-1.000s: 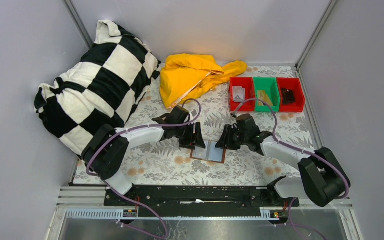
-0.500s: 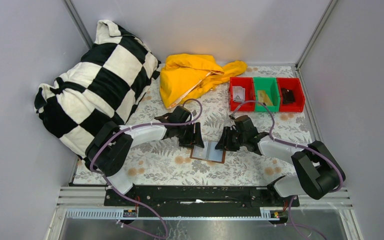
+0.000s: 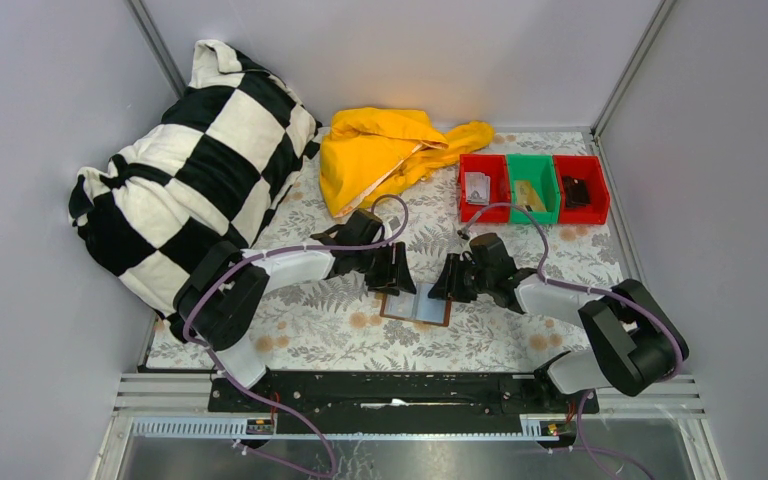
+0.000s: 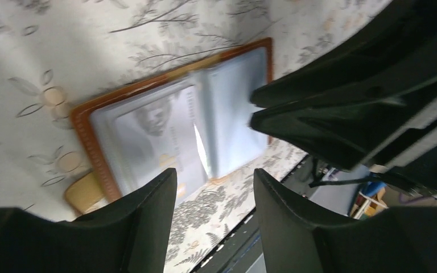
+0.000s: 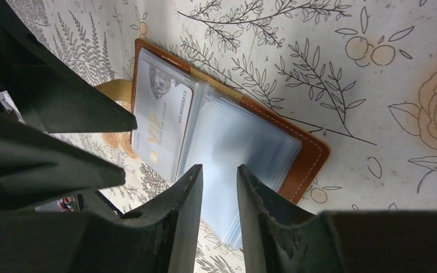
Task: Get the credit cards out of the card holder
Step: Remove the credit card from the card holder.
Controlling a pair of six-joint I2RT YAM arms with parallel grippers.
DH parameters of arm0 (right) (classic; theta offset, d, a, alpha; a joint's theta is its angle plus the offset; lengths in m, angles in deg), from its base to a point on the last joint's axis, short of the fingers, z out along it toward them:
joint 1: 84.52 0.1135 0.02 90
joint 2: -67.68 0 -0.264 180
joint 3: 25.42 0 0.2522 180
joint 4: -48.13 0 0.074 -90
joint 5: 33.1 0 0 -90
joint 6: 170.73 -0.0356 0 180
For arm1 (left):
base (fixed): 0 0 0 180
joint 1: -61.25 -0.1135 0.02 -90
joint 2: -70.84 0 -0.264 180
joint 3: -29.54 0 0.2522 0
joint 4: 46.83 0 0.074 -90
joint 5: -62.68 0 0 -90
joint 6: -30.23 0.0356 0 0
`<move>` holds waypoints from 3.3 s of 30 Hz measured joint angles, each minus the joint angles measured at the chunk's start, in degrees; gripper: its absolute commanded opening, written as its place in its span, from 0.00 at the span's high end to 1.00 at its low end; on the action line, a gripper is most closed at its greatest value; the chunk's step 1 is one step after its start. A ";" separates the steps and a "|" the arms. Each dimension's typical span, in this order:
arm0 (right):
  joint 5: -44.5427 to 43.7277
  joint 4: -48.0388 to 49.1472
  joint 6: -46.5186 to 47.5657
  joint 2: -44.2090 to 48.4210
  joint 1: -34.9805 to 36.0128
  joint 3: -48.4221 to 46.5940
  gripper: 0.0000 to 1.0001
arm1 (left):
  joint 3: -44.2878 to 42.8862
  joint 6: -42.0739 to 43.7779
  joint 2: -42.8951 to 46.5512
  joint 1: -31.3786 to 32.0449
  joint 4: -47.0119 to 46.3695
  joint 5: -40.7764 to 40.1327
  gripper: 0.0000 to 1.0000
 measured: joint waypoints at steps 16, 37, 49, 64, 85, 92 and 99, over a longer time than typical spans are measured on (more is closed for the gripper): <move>1.90 7.06 -1.79 -1.77 -0.02 2.23 0.65 | 0.74 -2.58 2.47 0.46 -2.05 -1.38 0.38; 2.73 8.57 -2.05 -2.82 -0.02 2.23 0.63 | 0.50 0.96 -0.09 0.28 1.57 -6.10 0.38; 3.06 9.01 -2.05 -3.15 -0.02 2.23 0.63 | 2.49 0.37 0.07 0.11 -3.69 0.22 0.39; 2.27 8.87 -2.47 -2.34 -0.02 2.86 0.63 | 4.39 -9.31 0.61 1.49 -20.85 16.06 0.39; -13.46 -20.41 2.69 16.96 -0.37 3.08 0.55 | 0.63 -8.11 -2.08 3.04 -15.30 10.95 0.38; -12.76 -19.98 3.45 16.33 -3.41 3.08 0.56 | 0.52 -4.17 0.90 2.93 -5.84 2.86 0.38; -8.50 -14.84 2.95 11.72 -3.87 3.80 0.60 | 1.55 -3.80 0.02 2.89 -5.07 2.29 0.38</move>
